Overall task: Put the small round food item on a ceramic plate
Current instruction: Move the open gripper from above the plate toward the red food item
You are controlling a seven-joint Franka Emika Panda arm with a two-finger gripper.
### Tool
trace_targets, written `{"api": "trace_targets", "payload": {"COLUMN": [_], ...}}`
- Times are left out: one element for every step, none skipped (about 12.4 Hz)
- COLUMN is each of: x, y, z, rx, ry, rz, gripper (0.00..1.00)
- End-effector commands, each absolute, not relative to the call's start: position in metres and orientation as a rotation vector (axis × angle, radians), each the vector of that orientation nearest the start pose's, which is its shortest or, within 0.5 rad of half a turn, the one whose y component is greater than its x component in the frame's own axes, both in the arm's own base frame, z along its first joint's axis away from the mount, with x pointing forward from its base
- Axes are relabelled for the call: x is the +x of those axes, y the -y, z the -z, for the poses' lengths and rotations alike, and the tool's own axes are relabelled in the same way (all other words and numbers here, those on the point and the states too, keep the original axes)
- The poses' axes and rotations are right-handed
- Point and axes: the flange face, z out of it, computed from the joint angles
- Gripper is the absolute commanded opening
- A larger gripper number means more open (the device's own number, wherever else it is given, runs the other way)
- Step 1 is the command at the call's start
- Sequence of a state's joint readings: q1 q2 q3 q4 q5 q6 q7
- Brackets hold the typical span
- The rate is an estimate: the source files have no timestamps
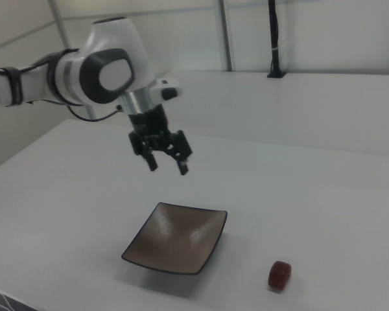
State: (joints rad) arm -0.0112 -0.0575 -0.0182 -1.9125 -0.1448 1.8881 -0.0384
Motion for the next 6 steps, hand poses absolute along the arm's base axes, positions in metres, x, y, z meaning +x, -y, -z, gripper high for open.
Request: {"api": "trace_targets", "payload": {"x": [0.549, 0.548, 0.542, 0.537, 0.534, 0.532], "y": [0.089, 0.113, 0.139, 0.162, 0.182, 0.201], "z": [-0.514, -0.508, -0.505, -0.500, -0.496, -0.489], "rx": [-3.304, -3.310, -3.315, -3.320, -3.326, -3.333], "ry": [0.092, 0.084, 0.078, 0.079, 0.054, 0.017], "rz": [0.179, 0.186, 0.165, 0.152, 0.161, 0.168], "gripper": [1.00, 1.00, 1.00, 1.00, 1.00, 1.00]}}
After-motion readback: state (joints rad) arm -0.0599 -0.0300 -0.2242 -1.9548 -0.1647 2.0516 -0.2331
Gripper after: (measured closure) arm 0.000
